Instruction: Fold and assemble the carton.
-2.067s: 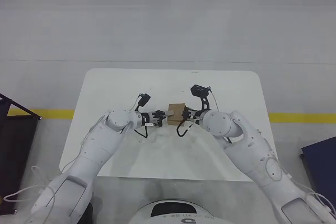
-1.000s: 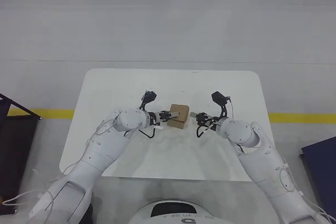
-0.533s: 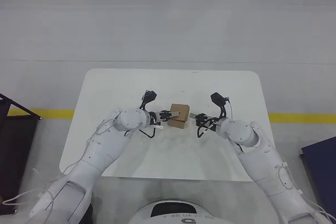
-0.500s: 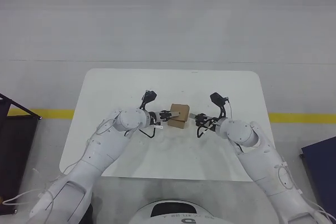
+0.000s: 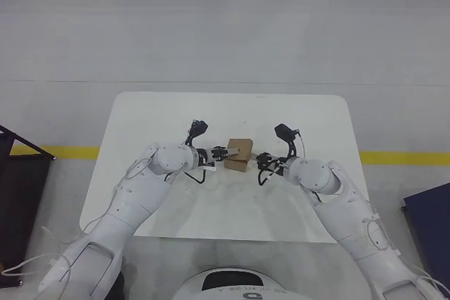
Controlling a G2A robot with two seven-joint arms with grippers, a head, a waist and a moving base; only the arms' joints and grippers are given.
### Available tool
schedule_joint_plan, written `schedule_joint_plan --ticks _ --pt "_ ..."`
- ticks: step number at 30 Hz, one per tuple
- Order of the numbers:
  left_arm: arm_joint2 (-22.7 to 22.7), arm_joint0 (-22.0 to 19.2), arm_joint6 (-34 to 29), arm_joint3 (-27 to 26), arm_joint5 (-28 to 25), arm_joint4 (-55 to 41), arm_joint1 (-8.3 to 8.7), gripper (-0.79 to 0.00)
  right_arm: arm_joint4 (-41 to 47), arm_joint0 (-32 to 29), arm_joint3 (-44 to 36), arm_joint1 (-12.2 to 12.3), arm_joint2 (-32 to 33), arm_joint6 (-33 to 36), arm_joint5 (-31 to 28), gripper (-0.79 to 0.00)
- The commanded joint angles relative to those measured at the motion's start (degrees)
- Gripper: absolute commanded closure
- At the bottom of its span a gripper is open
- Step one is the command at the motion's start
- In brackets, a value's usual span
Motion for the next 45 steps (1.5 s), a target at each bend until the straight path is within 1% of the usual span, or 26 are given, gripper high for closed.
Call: schedule_joint_plan --ticks 1,3,6,8,10,11,13,16,18,21,26,30,45 --pt "0.07 -0.03 -0.02 0.14 -0.11 -0.09 -0.02 -0.736 -0.05 0.14 0.37 -0.05 0.45 -1.20 1.95 -0.388" --pt "0.20 -0.04 0.01 0.30 -0.22 -0.21 -0.07 -0.736 0.96 0.36 0.80 -0.17 0.83 -1.83 3.27 -0.382" --pt "0.36 -0.20 0.12 0.78 -0.47 -0.35 -0.14 -0.739 4.07 0.27 1.44 -0.23 1.91 -1.74 1.64 -0.388" --pt "0.40 -0.40 0.18 1.31 -0.70 -0.67 -0.21 -0.733 7.87 -0.25 1.94 -0.39 2.70 -2.09 -0.89 -0.474" --pt "0.47 -0.55 0.27 1.67 -0.95 -0.99 -0.28 -0.736 12.38 -0.60 4.96 -0.55 3.91 -2.79 -5.08 -0.428" --pt "0.53 -0.62 0.30 1.83 -1.05 -1.06 -0.31 -0.733 14.90 -0.52 6.68 -0.67 4.18 -2.21 -7.65 -0.425" --pt "0.60 -0.70 0.48 2.06 -1.32 -1.17 -0.36 -0.723 18.57 -0.26 10.00 -0.86 4.62 -1.42 -12.45 -0.388" --pt "0.59 -0.69 1.03 2.49 -1.86 -1.34 -0.40 -0.708 20.54 0.08 13.02 -1.08 4.47 -1.60 -16.69 -0.369" --pt "0.58 -0.68 1.32 2.77 -2.30 -1.45 -0.43 -0.671 21.32 0.18 14.26 -1.20 4.19 -1.64 -18.25 -0.360" --pt "0.66 -0.71 1.57 3.17 -2.83 -1.70 -0.50 -0.625 21.63 0.81 15.98 -1.41 3.41 -1.28 -18.80 -0.360" --pt "0.90 -0.90 1.92 3.78 -3.40 -2.06 -0.65 -0.622 22.18 1.73 17.47 -1.71 2.34 -0.62 -20.18 -0.357" --pt "0.87 -0.94 2.08 4.02 -4.21 -2.43 -0.70 -0.640 22.02 1.95 17.62 -1.77 2.01 -0.56 -20.52 -0.354" --pt "0.15 -0.57 1.81 3.74 -5.39 -2.90 -0.48 -0.656 22.11 1.96 17.24 -1.76 1.93 -1.08 -19.53 -0.360"
